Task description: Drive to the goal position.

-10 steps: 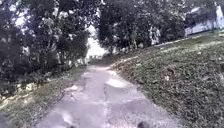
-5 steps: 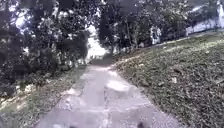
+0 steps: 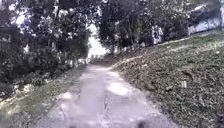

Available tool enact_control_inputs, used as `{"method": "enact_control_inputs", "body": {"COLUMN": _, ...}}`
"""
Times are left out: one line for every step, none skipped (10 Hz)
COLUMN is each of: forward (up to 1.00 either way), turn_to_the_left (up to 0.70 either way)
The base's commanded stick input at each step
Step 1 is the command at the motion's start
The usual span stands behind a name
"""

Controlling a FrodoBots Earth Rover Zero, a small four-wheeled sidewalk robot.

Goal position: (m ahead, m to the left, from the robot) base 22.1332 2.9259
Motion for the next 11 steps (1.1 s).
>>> {"method": "enact_control_inputs", "body": {"forward": 0.5, "turn_to_the_left": 0.0}}
{"method": "enact_control_inputs", "body": {"forward": 0.5, "turn_to_the_left": 0.0}}
{"method": "enact_control_inputs", "body": {"forward": 0.5, "turn_to_the_left": 0.0}}
{"method": "enact_control_inputs", "body": {"forward": 0.5, "turn_to_the_left": 0.0}}
{"method": "enact_control_inputs", "body": {"forward": 0.5, "turn_to_the_left": 0.0}}
{"method": "enact_control_inputs", "body": {"forward": 0.5, "turn_to_the_left": 0.0}}
{"method": "enact_control_inputs", "body": {"forward": 0.5, "turn_to_the_left": 0.0}}
{"method": "enact_control_inputs", "body": {"forward": 0.5, "turn_to_the_left": 0.0}}
{"method": "enact_control_inputs", "body": {"forward": 0.5, "turn_to_the_left": 0.0}}
{"method": "enact_control_inputs", "body": {"forward": 0.5, "turn_to_the_left": 0.0}}
{"method": "enact_control_inputs", "body": {"forward": 0.5, "turn_to_the_left": 0.0}}
